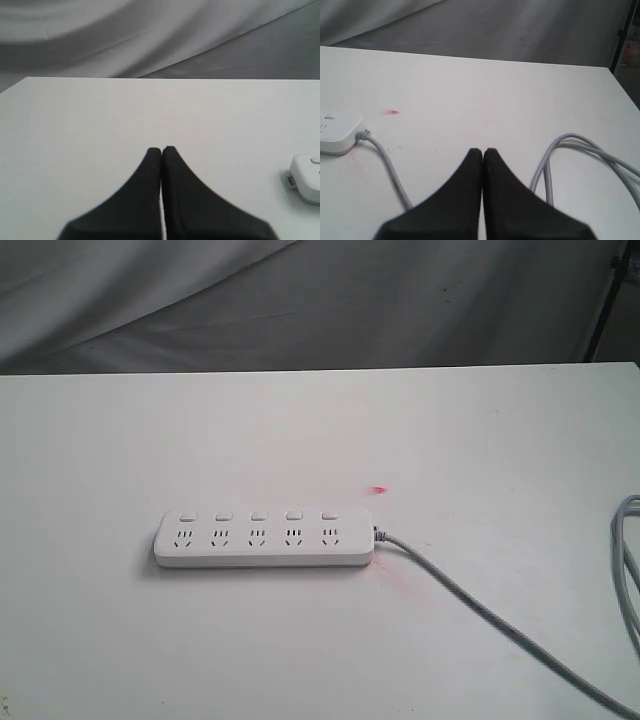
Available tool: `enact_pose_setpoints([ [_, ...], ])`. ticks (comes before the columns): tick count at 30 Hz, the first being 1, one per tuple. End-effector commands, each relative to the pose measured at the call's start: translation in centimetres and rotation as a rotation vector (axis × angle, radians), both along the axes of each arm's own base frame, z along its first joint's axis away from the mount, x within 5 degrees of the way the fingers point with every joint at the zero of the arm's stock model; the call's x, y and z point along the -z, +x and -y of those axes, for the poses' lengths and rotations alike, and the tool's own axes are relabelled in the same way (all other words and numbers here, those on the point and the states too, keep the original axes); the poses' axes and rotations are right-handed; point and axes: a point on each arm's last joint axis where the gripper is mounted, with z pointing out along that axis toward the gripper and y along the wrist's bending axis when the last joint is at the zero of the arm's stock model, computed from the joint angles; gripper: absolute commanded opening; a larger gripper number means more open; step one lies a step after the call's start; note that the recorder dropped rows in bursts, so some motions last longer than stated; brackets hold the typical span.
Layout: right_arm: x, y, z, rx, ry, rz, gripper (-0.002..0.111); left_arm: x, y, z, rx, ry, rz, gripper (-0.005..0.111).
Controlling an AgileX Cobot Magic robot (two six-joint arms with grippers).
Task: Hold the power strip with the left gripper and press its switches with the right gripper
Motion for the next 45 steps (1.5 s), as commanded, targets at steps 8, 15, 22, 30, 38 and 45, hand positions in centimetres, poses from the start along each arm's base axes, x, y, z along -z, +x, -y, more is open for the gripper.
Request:
enact_pose_setpoints([
  [8, 0.1, 0.0, 0.0, 0.001, 0.003, 0.006, 0.0, 0.1, 0.0, 0.0, -0.002, -0.01, 0.006, 0.001],
  [15, 0.1, 0.0, 0.0, 0.001, 0.003, 0.006, 0.0, 0.1, 0.0, 0.0, -0.002, -0.01, 0.007, 0.001],
  [22, 0.1, 0.0, 0.0, 0.001, 0.003, 0.006, 0.0, 0.1, 0.0, 0.0, 0.001, 0.006, 0.005, 0.001],
  [30, 0.1, 0.0, 0.0, 0.001, 0.003, 0.006, 0.0, -1.4, -0.1, 0.1, 0.008, 0.028, 0.043, 0.001],
  [38, 0.1, 0.0, 0.0, 0.001, 0.003, 0.006, 0.0, -7.6, 0.3, 0.1, 0.032, 0.118, 0.107, 0.001],
  [45, 0.1, 0.0, 0.0, 0.001, 0.003, 0.006, 0.0, -13.3, 3.8, -0.1, 0.056, 0.151, 0.08, 0.001],
])
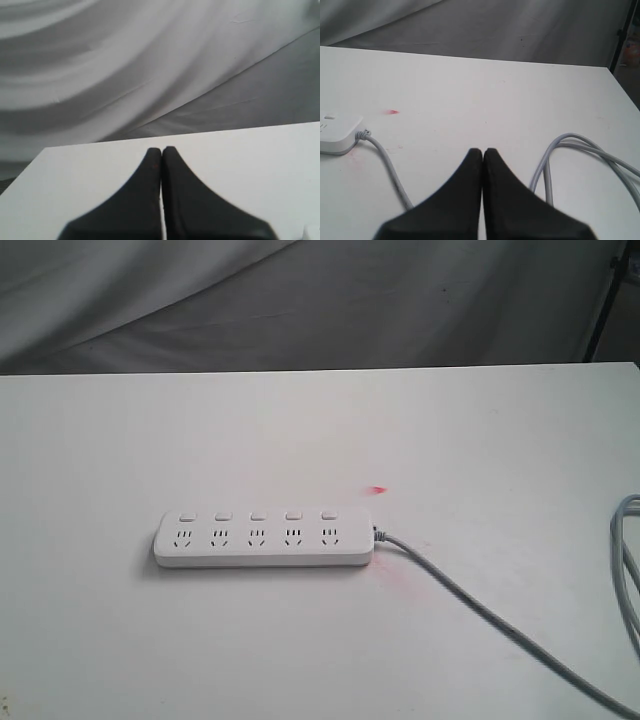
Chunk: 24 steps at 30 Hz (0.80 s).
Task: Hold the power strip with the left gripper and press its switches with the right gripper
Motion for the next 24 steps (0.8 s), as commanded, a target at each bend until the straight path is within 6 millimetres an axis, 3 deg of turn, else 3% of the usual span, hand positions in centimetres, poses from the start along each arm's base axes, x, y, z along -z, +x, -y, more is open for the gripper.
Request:
enact_pose_setpoints([
  [1, 0.1, 0.0, 0.0, 0.001, 0.003, 0.006, 0.0, -3.7, 2.7, -0.2, 0.014, 0.021, 0.013, 0.001],
  [6, 0.1, 0.0, 0.0, 0.001, 0.003, 0.006, 0.0, -6.8, 6.0, -0.5, 0.036, 0.076, -0.013, 0.001],
  [11, 0.1, 0.0, 0.0, 0.001, 0.003, 0.006, 0.0, -7.8, 9.2, -0.8, 0.054, 0.132, -0.096, 0.001],
  [19, 0.1, 0.0, 0.0, 0.001, 0.003, 0.006, 0.0, -6.2, 12.7, -4.1, 0.049, 0.094, -0.262, 0.001],
  [24, 0.1, 0.0, 0.0, 0.001, 0.003, 0.006, 0.0, -3.9, 14.1, -6.0, 0.218, 0.106, -0.343, 0.001],
])
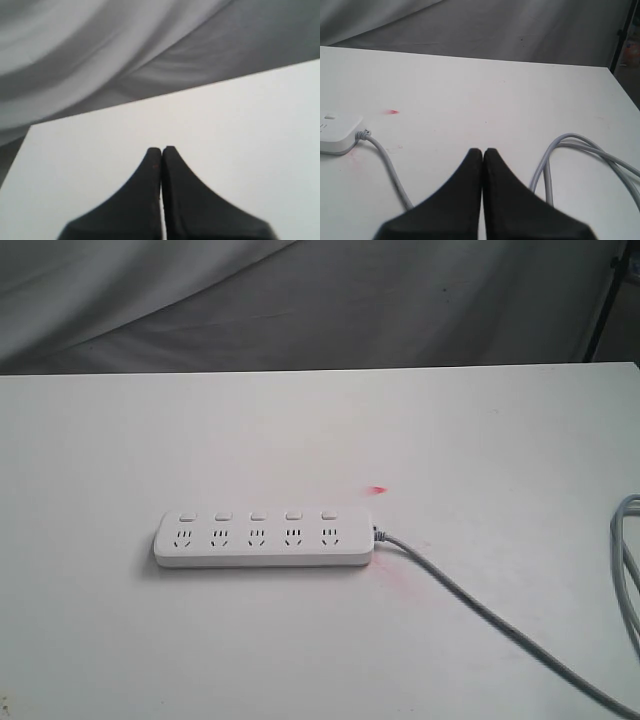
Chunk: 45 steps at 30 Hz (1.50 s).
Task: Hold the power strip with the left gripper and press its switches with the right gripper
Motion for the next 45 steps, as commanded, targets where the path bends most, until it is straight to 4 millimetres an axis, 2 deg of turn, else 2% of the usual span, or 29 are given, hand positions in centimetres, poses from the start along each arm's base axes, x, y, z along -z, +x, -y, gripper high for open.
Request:
enact_pose_setpoints([
  [1, 0.1, 0.0, 0.0, 0.001, 0.003, 0.006, 0.0, 1.5, 1.1, -1.3, 0.189, 0.027, -0.039, 0.001],
  [6, 0.1, 0.0, 0.0, 0.001, 0.003, 0.006, 0.0, 3.6, 1.9, -2.2, 0.426, 0.038, -0.066, 0.001],
  [11, 0.1, 0.0, 0.0, 0.001, 0.003, 0.006, 0.0, 5.3, 2.2, -1.6, 0.717, 0.025, -0.05, 0.001],
  [18, 0.1, 0.0, 0.0, 0.001, 0.003, 0.006, 0.0, 6.3, 2.5, -1.7, 0.753, -0.027, -0.076, 0.001],
  [24, 0.1, 0.0, 0.0, 0.001, 0.003, 0.006, 0.0, 6.4, 2.5, -1.8, 0.753, -0.03, -0.078, 0.001],
  [33, 0.1, 0.0, 0.0, 0.001, 0.003, 0.006, 0.0, 5.8, 3.1, -1.8, 0.715, -0.084, -0.001, 0.001],
  [37, 0.1, 0.0, 0.0, 0.001, 0.003, 0.006, 0.0, 5.2, 3.6, -2.5, 0.733, -0.016, -0.03, 0.0],
  [40, 0.1, 0.0, 0.0, 0.001, 0.003, 0.006, 0.0, 5.2, 5.1, -4.2, 0.821, 0.099, -0.15, 0.0],
  [42, 0.1, 0.0, 0.0, 0.001, 0.003, 0.006, 0.0, 5.9, 6.5, -5.0, 0.888, 0.176, -0.252, 0.0],
  [45, 0.1, 0.0, 0.0, 0.001, 0.003, 0.006, 0.0, 8.5, 8.4, -4.3, 1.001, 0.179, -0.355, 0.0],
])
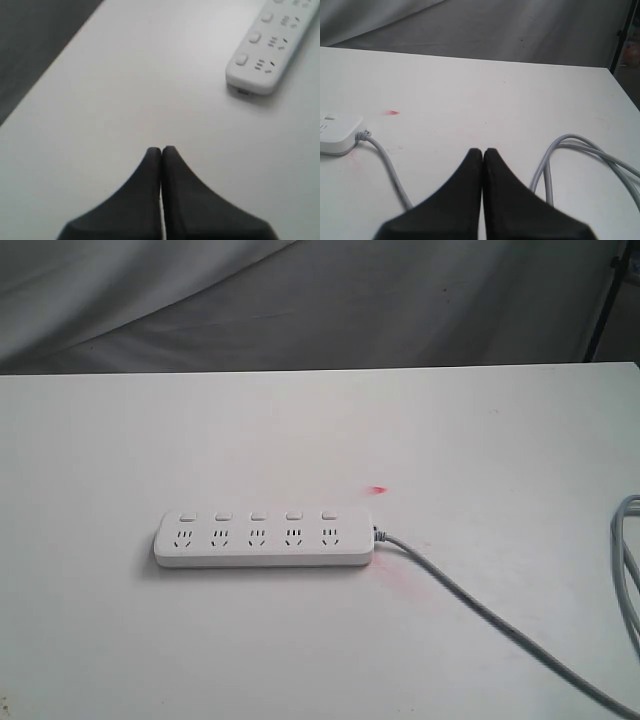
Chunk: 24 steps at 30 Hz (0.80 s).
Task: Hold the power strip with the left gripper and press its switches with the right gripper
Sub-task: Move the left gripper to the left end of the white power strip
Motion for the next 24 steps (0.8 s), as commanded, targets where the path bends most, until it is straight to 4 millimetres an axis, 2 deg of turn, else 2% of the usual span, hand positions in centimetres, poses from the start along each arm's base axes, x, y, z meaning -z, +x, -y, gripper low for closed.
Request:
enact_pose_setpoints([
  [1, 0.1, 0.0, 0.0, 0.001, 0.003, 0.005, 0.0, 2.9, 2.2, 1.3, 0.134, 0.021, -0.11, 0.0],
  [4, 0.1, 0.0, 0.0, 0.001, 0.003, 0.005, 0.0, 4.7, 3.5, 3.3, 0.212, -0.006, -0.16, 0.0],
  [9, 0.1, 0.0, 0.0, 0.001, 0.003, 0.005, 0.0, 6.5, 4.6, 5.8, 0.307, -0.016, -0.211, 0.004],
  [12, 0.1, 0.0, 0.0, 0.001, 0.003, 0.005, 0.0, 7.4, 5.4, 7.0, 0.323, 0.048, -0.203, 0.018],
  [18, 0.1, 0.0, 0.0, 0.001, 0.003, 0.005, 0.0, 8.1, 6.0, 9.8, 0.388, 0.044, -0.21, 0.08],
  [20, 0.1, 0.0, 0.0, 0.001, 0.003, 0.005, 0.0, 8.4, 6.2, 10.2, 0.389, 0.024, -0.214, 0.085],
  [24, 0.1, 0.0, 0.0, 0.001, 0.003, 0.005, 0.0, 9.3, 6.7, 11.2, 0.386, -0.037, -0.23, 0.081],
])
